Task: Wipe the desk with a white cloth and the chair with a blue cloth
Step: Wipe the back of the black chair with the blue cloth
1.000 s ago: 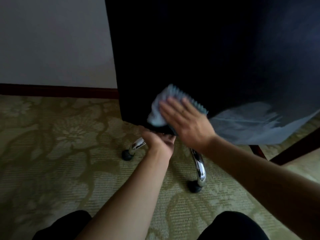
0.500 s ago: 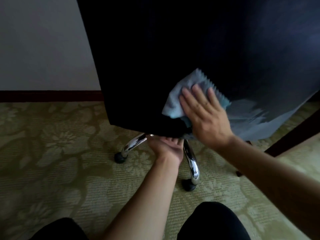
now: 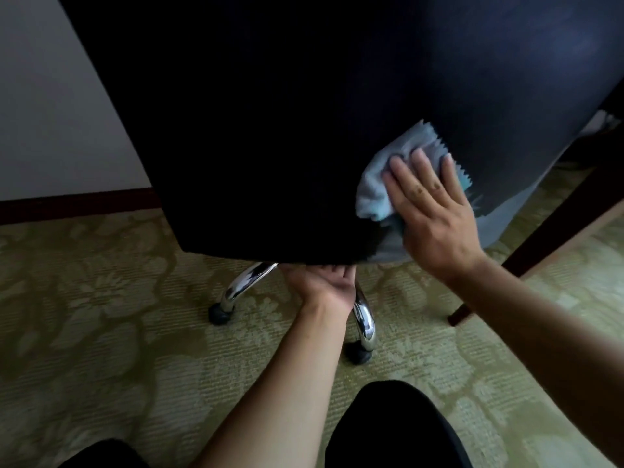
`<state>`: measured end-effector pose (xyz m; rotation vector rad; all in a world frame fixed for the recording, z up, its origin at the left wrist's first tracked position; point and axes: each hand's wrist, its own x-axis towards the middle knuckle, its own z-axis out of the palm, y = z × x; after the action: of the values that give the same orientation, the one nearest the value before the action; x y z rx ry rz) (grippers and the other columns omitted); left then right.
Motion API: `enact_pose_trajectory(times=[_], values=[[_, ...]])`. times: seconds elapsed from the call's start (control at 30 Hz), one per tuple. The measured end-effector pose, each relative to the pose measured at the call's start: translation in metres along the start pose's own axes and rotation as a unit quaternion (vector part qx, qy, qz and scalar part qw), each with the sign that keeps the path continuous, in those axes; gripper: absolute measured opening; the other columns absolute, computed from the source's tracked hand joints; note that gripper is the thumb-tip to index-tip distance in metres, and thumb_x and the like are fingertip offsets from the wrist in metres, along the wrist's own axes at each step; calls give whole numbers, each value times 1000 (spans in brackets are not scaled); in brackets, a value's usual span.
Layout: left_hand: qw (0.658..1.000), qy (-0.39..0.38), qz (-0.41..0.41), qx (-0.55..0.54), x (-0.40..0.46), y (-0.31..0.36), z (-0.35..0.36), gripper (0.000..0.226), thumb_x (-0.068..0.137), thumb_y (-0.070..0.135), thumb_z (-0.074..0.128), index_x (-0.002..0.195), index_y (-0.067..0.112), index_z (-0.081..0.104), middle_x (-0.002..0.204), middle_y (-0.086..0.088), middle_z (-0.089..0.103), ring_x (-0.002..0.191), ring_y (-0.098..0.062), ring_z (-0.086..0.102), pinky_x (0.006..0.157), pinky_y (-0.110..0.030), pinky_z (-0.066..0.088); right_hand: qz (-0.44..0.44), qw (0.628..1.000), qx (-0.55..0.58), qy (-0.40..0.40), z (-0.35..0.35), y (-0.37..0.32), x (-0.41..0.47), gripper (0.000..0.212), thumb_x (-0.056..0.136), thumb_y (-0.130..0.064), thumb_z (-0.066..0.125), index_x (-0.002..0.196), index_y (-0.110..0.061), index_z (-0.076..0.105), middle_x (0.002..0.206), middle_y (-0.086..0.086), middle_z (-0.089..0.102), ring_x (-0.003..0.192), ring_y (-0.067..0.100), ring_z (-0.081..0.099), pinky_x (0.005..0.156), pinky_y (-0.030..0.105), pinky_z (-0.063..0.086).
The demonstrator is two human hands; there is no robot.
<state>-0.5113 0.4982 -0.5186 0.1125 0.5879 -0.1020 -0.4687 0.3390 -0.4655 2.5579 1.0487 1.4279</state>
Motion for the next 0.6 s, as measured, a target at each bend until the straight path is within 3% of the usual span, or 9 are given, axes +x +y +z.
enact_pose_trajectory(times=[0.13, 0.23, 0.3, 0.43, 0.6], values=[[1000, 22, 13, -13, 0, -12, 5, 81, 88, 77, 28, 127, 13, 59, 133, -18, 59, 121, -32, 56, 108, -46, 37, 83, 996, 25, -33, 19, -35, -42, 49, 104, -18, 28, 151, -6, 22, 158, 9, 19, 149, 30, 7, 121, 51, 6], [1000, 11, 9, -2, -1, -18, 7, 86, 87, 78, 29, 129, 9, 59, 132, -23, 58, 125, -36, 53, 113, -49, 32, 76, 989, 12, -124, 29, -64, -96, 56, 95, -20, 38, 148, -5, 24, 154, 15, 24, 147, 32, 13, 121, 51, 10], [1000, 10, -3, 8, -2, -18, 6, 87, 87, 78, 28, 126, 8, 60, 131, -24, 58, 126, -37, 51, 111, -49, 32, 97, 985, 12, -145, 30, -74, -114, 54, 99, -27, 34, 148, -6, 25, 153, 13, 29, 149, 29, 10, 120, 51, 14], [999, 32, 9, 0, -1, -18, 8, 82, 88, 76, 31, 117, 7, 63, 126, -25, 60, 120, -36, 55, 112, -49, 34, 219, 973, 44, -54, 27, -82, -77, 53, 99, -22, 42, 146, -1, 31, 154, 17, 26, 148, 34, 15, 118, 56, 19], [1000, 22, -8, -2, -4, -11, 9, 82, 88, 74, 32, 120, 3, 59, 121, -26, 62, 115, -38, 59, 101, -47, 44, 346, 934, 40, 72, 33, -69, -5, 55, 104, -25, 33, 152, -4, 15, 158, 12, 12, 149, 32, 4, 120, 51, 8]])
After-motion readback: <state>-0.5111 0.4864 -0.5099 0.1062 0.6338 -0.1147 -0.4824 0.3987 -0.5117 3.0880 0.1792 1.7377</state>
